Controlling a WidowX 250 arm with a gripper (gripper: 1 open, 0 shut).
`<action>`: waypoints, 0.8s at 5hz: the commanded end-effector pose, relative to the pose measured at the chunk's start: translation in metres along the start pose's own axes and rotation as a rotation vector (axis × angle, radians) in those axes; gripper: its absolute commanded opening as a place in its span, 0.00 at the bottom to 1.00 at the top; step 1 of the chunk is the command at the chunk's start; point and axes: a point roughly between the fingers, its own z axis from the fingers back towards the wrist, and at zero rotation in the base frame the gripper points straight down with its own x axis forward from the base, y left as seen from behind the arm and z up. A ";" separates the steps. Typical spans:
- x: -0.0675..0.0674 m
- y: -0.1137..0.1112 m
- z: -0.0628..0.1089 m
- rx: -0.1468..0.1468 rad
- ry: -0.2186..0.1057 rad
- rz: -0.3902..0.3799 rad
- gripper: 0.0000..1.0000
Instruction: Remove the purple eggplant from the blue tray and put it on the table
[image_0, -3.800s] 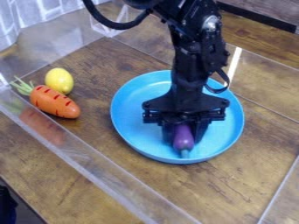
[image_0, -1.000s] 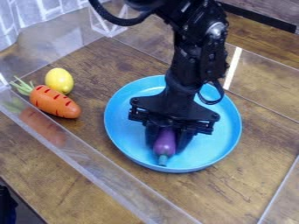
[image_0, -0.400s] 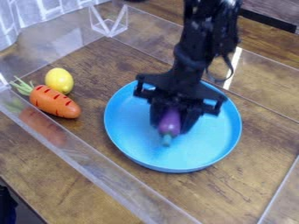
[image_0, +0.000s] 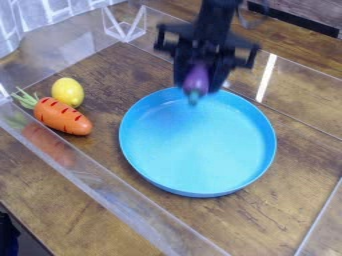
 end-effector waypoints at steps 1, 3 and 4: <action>0.024 0.020 0.038 -0.039 -0.082 0.021 0.00; 0.049 0.022 0.017 -0.016 -0.096 0.001 0.00; 0.059 0.011 0.002 -0.002 -0.100 -0.013 0.00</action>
